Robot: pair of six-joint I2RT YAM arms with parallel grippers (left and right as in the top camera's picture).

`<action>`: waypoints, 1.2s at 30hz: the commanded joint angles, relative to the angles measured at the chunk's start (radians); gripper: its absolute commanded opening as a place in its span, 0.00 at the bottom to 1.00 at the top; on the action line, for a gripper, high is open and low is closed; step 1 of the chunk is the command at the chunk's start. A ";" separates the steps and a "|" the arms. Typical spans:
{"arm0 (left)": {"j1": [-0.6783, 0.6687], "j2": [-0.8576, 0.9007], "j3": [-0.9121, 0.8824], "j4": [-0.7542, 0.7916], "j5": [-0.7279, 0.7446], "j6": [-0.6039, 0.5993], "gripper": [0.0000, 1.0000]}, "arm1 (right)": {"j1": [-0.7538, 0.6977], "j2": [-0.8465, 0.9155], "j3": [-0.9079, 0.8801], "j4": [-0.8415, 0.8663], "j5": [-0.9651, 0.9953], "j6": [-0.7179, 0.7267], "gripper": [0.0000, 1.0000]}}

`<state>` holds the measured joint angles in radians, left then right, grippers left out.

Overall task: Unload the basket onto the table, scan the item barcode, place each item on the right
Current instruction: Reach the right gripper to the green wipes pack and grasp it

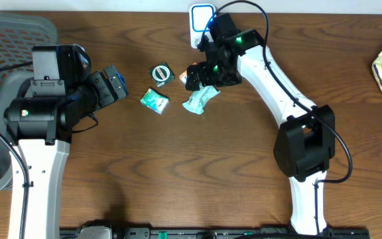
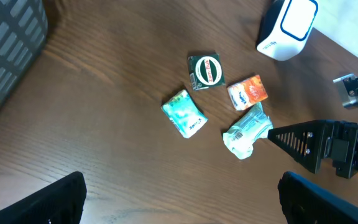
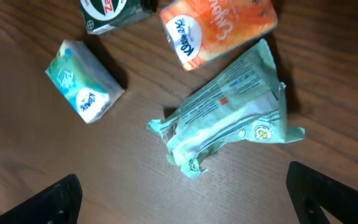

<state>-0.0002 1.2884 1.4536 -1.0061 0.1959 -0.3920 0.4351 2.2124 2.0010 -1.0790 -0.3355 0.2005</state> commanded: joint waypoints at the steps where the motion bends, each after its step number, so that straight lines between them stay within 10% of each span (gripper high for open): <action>1: 0.005 0.000 0.003 0.000 -0.006 0.006 0.98 | 0.003 0.006 -0.005 -0.006 0.009 -0.007 0.99; 36: 0.005 0.000 0.003 0.000 -0.006 0.006 0.98 | -0.124 0.021 -0.008 -0.062 0.076 0.075 0.99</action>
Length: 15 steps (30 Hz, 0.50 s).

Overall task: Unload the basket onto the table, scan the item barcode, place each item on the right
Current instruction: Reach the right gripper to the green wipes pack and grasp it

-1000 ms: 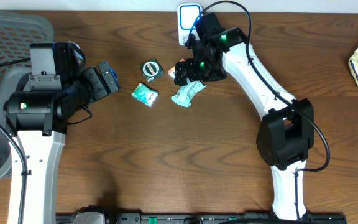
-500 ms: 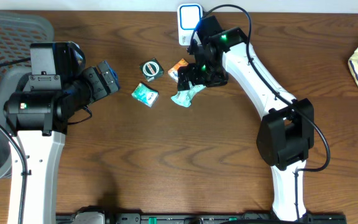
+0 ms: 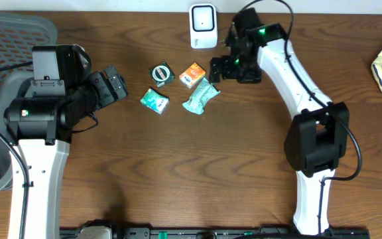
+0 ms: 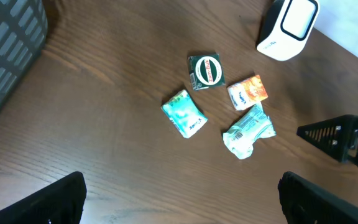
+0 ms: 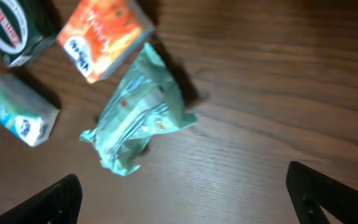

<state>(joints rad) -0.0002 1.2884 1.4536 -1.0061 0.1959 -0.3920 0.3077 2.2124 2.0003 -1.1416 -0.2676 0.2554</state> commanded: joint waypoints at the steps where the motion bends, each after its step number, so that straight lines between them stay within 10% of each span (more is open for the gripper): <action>1: 0.005 0.000 0.003 0.000 -0.006 0.006 0.98 | 0.003 0.030 -0.007 0.000 0.007 0.021 0.99; 15: 0.005 0.000 0.003 0.000 -0.006 0.006 0.98 | -0.066 0.141 -0.007 0.018 -0.110 0.048 0.99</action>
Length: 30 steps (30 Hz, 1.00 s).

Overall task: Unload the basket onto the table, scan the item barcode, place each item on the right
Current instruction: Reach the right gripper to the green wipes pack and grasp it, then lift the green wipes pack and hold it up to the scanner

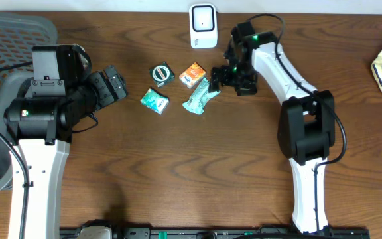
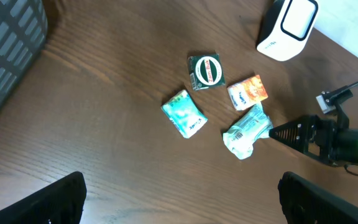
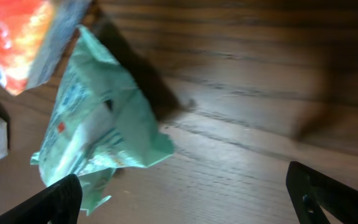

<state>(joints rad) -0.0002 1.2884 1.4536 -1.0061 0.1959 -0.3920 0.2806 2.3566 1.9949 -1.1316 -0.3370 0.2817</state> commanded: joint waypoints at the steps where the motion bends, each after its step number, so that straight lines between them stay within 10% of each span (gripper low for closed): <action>1: 0.005 0.000 0.003 -0.001 -0.006 0.006 0.98 | -0.044 -0.003 -0.002 0.014 -0.065 0.021 0.97; 22: 0.005 0.000 0.003 -0.001 -0.006 0.006 0.98 | 0.077 0.000 -0.122 0.181 -0.130 0.287 0.87; 26: 0.005 0.000 0.003 -0.001 -0.006 0.006 0.98 | 0.081 0.000 -0.250 0.341 -0.189 0.286 0.72; 30: 0.005 0.000 0.003 0.000 -0.006 0.006 0.98 | 0.080 0.000 -0.275 0.358 -0.190 0.286 0.34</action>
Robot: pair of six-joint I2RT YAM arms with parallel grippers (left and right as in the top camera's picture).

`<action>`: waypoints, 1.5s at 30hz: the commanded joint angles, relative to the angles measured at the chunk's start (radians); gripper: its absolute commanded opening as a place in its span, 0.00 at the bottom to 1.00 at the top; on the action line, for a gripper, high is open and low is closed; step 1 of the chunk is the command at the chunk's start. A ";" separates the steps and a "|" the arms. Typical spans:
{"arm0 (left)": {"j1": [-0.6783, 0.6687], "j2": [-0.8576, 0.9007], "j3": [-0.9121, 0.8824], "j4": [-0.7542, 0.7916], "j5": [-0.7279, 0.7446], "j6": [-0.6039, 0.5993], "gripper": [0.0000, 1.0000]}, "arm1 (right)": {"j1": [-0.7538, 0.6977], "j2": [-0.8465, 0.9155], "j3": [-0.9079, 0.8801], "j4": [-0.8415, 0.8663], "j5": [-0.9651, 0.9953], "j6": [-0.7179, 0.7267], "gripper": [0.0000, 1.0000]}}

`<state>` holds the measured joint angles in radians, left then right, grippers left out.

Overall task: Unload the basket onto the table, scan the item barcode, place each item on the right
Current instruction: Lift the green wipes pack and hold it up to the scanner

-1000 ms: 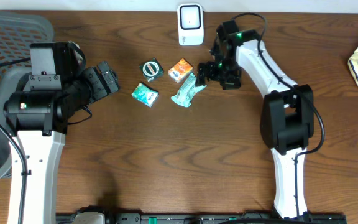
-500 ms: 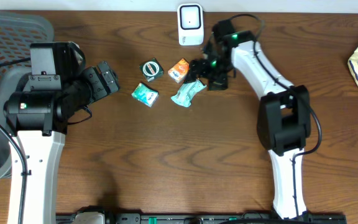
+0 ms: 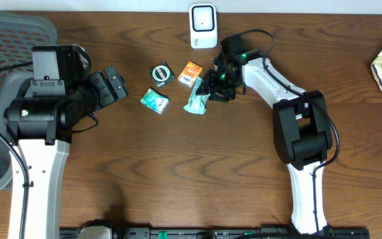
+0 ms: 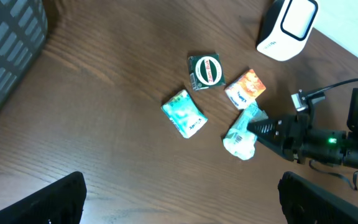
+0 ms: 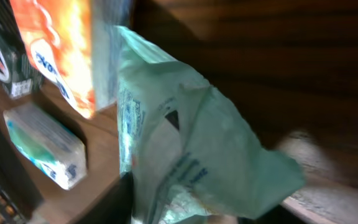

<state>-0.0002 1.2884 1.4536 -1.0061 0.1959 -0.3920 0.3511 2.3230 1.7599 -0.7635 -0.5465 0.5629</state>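
Observation:
A pale green printed packet (image 5: 185,155) fills the right wrist view and stands on its edge on the table (image 3: 197,166). My right gripper (image 5: 185,210) is shut on it, one dark finger (image 5: 114,199) pressed to its left side. In the overhead view that gripper (image 3: 207,89) meets the packet (image 3: 195,101) from the right. The white scanner (image 3: 203,25) stands at the back edge. My left gripper (image 4: 182,205) hangs open and empty over bare wood, well to the left of the items.
An orange tissue pack (image 3: 191,73), a dark green round-label box (image 3: 160,73) and a teal tissue pack (image 3: 154,100) lie close around the packet. A grey basket (image 3: 8,33) sits at far left, and a yellow snack bag at far right.
My right gripper has moved left from beside the packet's right end onto it and shut. The packet has been tipped from lying flat onto its edge. The left arm has not moved.
My right gripper was open right above the packet and the orange pack. Then it was off to the right of them, still open. Then it was low beside the packet's right end. Now it grips the packet. The left arm stayed still throughout.

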 commanded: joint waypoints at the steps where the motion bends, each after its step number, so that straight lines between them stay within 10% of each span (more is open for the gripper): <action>1: 0.005 0.000 0.003 0.000 -0.006 0.006 0.98 | 0.003 0.028 -0.038 -0.009 0.011 0.005 0.24; 3: 0.005 0.000 0.003 0.000 -0.006 0.006 0.98 | -0.012 0.021 -0.024 -0.012 -0.012 -0.015 0.01; 19: 0.005 0.000 0.003 0.000 -0.006 0.006 0.98 | -0.181 -0.238 0.002 0.151 -0.290 -0.107 0.01; 30: 0.005 0.000 0.003 0.000 -0.006 0.006 0.98 | -0.183 -0.236 0.002 0.432 -0.511 0.138 0.01; 45: 0.005 0.000 0.003 0.000 -0.006 0.006 0.98 | -0.084 -0.236 0.002 0.274 -0.187 -0.122 0.01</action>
<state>-0.0002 1.2884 1.4536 -1.0061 0.1959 -0.3920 0.2043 2.0899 1.7550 -0.4870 -0.9001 0.5407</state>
